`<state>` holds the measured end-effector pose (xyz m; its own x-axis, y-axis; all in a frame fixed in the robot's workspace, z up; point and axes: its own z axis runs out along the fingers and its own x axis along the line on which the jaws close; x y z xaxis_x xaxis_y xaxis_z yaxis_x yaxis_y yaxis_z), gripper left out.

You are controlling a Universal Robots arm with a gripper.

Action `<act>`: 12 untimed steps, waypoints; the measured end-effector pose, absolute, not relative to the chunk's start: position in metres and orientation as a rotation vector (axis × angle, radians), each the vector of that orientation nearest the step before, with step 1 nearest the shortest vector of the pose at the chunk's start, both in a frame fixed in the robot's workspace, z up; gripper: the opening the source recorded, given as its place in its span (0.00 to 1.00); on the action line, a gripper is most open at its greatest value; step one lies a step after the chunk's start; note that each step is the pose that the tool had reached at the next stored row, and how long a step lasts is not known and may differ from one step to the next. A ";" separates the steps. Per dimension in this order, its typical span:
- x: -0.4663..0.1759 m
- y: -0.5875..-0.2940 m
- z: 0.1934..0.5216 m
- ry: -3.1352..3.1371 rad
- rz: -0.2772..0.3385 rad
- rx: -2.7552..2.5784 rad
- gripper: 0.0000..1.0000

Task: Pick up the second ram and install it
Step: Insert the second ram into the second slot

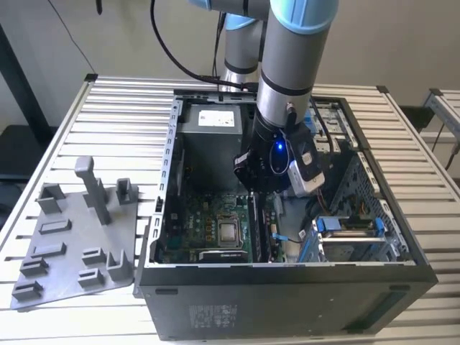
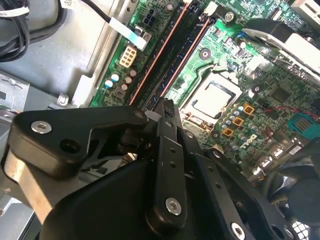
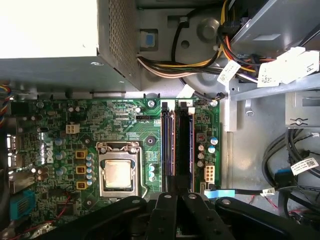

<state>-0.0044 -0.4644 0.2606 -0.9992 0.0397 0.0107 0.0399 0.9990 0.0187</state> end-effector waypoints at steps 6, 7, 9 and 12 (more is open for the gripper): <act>-0.004 -0.464 0.260 -3.130 -0.030 -0.062 0.11; -0.004 -0.464 0.258 -3.131 -0.030 -0.059 0.11; -0.005 -0.464 0.256 -3.132 -0.033 -0.012 0.11; -0.005 -0.464 0.255 -3.131 -0.035 0.073 0.11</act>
